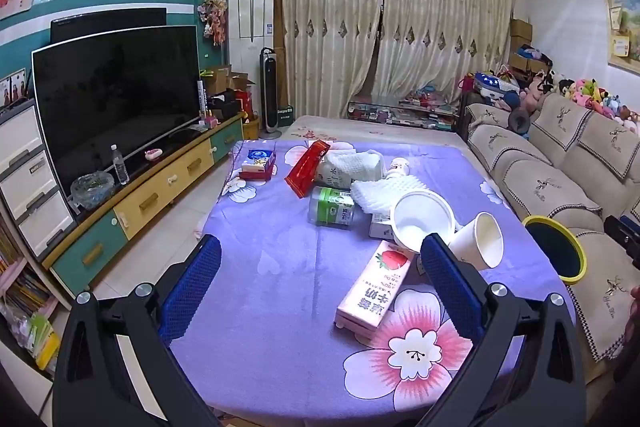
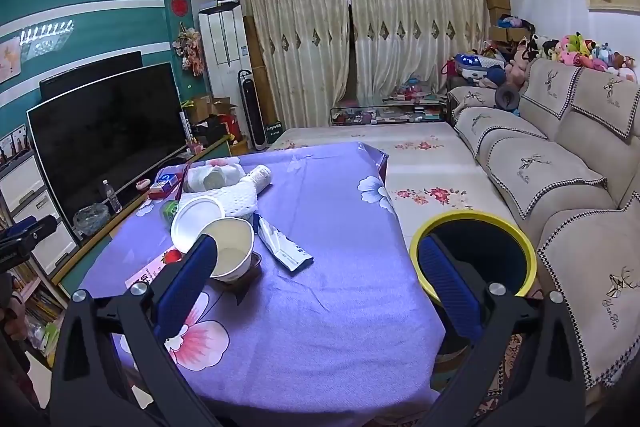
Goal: Collect trash
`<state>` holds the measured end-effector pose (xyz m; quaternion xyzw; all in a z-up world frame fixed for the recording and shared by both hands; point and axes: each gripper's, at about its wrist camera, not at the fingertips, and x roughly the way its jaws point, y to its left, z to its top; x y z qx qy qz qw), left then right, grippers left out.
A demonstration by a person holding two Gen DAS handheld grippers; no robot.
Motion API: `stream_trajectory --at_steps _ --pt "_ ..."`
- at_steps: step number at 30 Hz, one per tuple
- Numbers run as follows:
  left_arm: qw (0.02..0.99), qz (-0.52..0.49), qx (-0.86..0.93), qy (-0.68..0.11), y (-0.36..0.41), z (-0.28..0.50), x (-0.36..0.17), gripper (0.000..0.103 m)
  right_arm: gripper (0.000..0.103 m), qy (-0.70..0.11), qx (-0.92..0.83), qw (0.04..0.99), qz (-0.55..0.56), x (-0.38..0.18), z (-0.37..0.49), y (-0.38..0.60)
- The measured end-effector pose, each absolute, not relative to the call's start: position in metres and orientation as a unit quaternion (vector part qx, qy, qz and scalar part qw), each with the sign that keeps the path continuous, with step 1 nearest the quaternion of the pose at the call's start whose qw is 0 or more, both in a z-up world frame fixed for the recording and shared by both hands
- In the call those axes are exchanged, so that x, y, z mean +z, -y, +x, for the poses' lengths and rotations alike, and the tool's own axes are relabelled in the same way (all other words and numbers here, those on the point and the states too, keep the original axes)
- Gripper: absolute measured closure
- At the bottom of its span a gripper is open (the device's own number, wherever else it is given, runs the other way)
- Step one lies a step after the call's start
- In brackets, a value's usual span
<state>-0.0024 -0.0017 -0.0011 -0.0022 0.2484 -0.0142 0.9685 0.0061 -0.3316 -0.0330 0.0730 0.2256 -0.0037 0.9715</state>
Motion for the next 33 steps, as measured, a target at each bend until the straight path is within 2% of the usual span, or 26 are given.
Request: stream_trajectory --at_steps 33 --pt "0.966 -0.015 -0.026 -0.258 -0.0014 0.0006 -0.0037 0.005 0.006 -0.234 -0.003 0.970 0.071 -0.0333 0.0092 0.3314"
